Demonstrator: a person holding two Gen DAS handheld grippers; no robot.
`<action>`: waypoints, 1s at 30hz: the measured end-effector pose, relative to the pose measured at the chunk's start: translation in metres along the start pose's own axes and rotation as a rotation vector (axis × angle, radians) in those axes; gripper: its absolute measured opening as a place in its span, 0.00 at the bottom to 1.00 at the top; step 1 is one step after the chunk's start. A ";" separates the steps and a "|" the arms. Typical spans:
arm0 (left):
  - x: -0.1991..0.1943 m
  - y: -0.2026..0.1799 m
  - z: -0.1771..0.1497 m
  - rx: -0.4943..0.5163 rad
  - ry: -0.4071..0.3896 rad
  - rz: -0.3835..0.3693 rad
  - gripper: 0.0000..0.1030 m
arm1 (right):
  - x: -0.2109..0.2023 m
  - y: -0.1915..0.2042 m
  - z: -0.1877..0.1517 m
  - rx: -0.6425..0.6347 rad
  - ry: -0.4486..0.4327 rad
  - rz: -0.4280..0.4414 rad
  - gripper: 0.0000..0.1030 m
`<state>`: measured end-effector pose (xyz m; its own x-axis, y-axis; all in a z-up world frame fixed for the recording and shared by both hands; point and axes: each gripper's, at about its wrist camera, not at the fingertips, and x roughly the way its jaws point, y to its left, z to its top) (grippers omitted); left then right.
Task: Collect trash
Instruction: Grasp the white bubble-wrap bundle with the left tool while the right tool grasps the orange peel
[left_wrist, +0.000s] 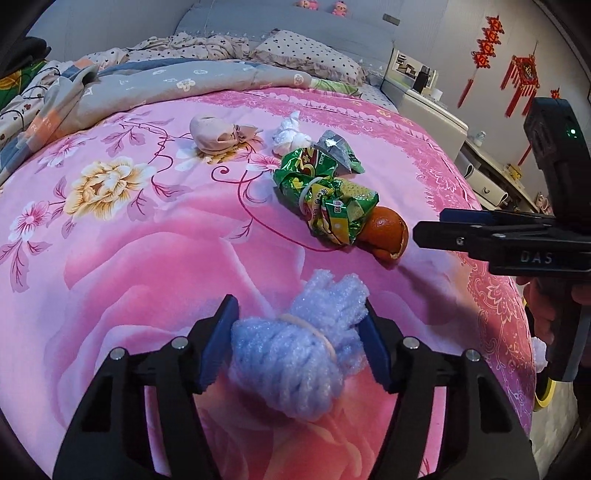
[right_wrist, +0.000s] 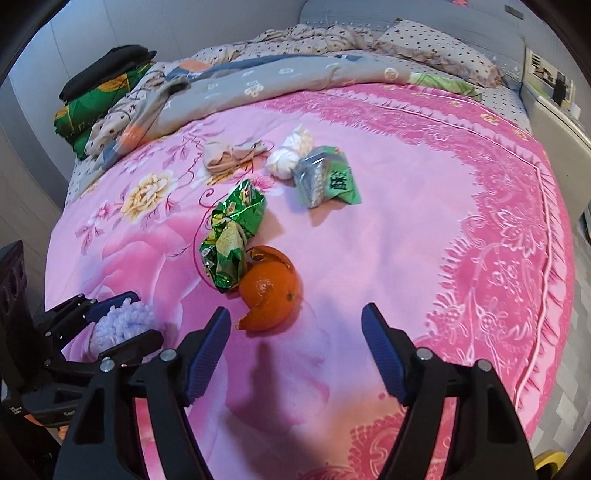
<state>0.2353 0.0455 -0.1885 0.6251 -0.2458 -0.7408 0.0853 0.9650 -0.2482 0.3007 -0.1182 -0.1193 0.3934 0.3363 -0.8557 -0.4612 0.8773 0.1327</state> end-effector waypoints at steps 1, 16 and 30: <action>0.001 0.001 -0.001 -0.006 -0.002 -0.008 0.57 | 0.005 0.002 0.002 -0.011 0.010 -0.004 0.63; -0.002 0.012 -0.005 -0.057 -0.029 -0.075 0.54 | 0.056 0.004 0.028 -0.027 0.110 0.046 0.56; -0.006 0.010 -0.007 -0.051 -0.053 -0.081 0.49 | 0.065 0.003 0.041 -0.008 0.089 0.056 0.32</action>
<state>0.2266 0.0563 -0.1907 0.6580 -0.3165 -0.6832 0.0982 0.9357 -0.3389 0.3577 -0.0798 -0.1535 0.2947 0.3531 -0.8880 -0.4874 0.8548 0.1781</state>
